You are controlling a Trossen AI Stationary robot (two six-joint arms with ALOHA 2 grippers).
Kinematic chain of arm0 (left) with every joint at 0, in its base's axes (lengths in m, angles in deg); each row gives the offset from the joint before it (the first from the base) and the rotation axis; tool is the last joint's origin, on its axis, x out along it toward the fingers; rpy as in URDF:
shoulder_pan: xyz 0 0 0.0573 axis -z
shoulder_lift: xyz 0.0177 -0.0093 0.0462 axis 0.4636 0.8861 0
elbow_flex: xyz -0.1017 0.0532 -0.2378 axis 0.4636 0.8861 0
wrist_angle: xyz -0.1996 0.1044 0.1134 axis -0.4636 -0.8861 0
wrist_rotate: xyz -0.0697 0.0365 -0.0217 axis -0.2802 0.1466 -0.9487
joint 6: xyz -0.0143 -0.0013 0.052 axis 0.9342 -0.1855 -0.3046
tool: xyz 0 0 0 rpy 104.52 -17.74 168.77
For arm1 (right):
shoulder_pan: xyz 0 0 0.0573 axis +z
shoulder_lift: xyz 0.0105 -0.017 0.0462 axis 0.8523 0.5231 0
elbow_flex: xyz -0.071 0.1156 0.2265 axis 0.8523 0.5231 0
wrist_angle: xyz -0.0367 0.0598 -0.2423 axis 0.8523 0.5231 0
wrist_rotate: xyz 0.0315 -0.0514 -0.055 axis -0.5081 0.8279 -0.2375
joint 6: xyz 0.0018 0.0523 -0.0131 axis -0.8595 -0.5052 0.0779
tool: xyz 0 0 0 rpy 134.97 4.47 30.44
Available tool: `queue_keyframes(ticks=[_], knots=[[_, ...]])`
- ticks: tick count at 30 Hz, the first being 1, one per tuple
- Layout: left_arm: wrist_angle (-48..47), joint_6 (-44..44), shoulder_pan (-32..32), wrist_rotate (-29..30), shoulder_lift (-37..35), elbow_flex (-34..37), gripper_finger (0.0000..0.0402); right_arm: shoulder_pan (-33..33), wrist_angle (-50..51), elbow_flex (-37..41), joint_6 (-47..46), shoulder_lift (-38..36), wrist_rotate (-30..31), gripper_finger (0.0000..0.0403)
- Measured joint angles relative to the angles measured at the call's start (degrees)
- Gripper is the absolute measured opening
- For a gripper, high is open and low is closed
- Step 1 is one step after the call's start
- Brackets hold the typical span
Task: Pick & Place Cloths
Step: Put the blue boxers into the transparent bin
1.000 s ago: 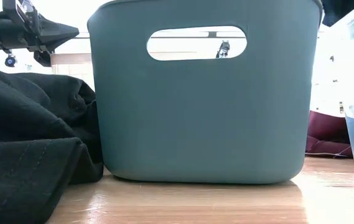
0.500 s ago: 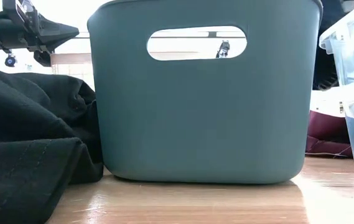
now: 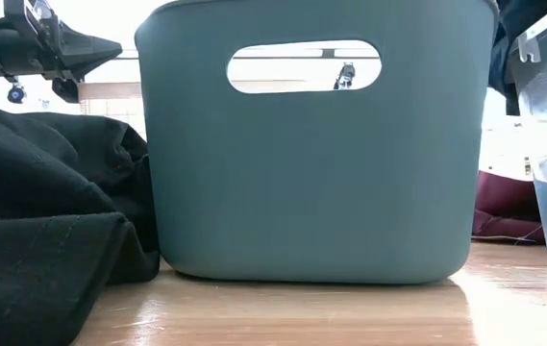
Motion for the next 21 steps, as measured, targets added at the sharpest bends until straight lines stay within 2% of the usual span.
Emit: queue_keyframes(ticks=[5, 10, 13, 17, 21], knots=[[0.0, 0.0, 0.0, 0.0, 0.0, 0.0, 0.0023, 5.8, 0.0, 0.1, -2.5, 4.7, -0.2, 0.0008], [0.0, 0.0, 0.0, 0.0, 0.0, 0.0, 0.0023, 6.2, 0.0, 0.9, 0.0, 9.5, 0.0, 0.0008], [0.0, 0.0, 0.0, 0.0, 0.0, 0.0, 0.0023, 6.1, -0.2, 3.2, -3.8, 10.8, -0.7, 0.0008], [0.0, 0.0, 0.0, 0.0, 0.0, 0.0, 0.0023, 7.2, -1.9, 8.9, -5.7, 10.0, -12.7, 0.0008], [0.0, 0.0, 0.0, 0.0, 0.0, 0.0, 0.0023, 11.3, -11.1, 15.0, -5.3, 9.6, -18.1, 0.0008]])
